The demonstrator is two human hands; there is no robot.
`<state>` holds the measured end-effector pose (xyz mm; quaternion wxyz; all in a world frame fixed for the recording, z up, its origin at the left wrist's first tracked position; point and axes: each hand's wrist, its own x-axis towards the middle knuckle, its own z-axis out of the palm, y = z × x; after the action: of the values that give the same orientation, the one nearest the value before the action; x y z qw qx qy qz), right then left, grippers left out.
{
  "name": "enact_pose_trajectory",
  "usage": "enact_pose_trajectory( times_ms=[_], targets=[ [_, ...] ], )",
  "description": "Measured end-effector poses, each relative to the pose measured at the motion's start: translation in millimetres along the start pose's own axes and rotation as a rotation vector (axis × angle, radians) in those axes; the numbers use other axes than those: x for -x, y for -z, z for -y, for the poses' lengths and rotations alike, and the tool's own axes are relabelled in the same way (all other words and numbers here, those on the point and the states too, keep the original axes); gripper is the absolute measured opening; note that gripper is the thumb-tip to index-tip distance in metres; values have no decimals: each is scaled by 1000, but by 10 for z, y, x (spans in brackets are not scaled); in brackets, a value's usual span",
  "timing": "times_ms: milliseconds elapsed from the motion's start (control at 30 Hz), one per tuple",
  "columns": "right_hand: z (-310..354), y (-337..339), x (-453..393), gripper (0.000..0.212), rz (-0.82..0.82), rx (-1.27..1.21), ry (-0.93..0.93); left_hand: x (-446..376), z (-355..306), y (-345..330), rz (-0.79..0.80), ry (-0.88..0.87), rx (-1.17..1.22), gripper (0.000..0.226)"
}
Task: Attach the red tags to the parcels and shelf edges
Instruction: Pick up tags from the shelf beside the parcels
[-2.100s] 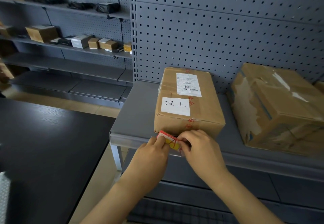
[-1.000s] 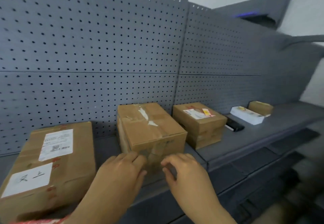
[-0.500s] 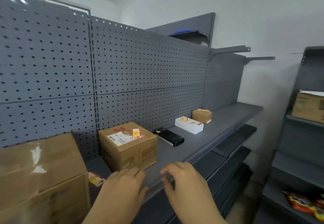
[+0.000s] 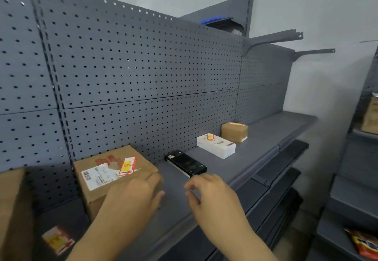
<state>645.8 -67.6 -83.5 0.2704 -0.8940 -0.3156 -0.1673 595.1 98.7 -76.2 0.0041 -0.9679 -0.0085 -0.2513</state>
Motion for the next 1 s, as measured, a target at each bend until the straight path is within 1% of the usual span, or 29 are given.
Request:
enact_pose_trajectory(
  times_ms=[100,167,300,400,467,567,667,733,867,1000],
  targets=[
    [-171,-78,-329,18,-1,-11,26,-316,115,-175,17,20,-58,12],
    [-266,-117,-529,16,0,0,54,-513,190,-302,2,48,-93,15],
    [-458,-190,-874,15,-13,-30,78,-822,276,-455,-13,96,-46,19],
    [-558,-255,-1086,14,-9,-57,119,-935,288,-491,-27,142,-73,21],
    [-593,-296,-1211,14,5,-79,156,-967,284,-459,-45,172,-117,15],
    [-625,-351,-1354,15,37,-128,227,-961,257,-396,-78,211,-165,14],
    [-617,-410,-1459,14,77,-172,306,-953,271,-393,-61,283,-190,15],
    [-592,-463,-1530,14,88,-192,341,-926,327,-388,-63,312,-239,11],
    [-509,-625,-1634,13,144,-230,386,-810,409,-358,-53,418,-231,14],
    [-338,-856,-1737,11,201,-268,400,-665,516,-321,-60,520,-264,10]
  ],
)
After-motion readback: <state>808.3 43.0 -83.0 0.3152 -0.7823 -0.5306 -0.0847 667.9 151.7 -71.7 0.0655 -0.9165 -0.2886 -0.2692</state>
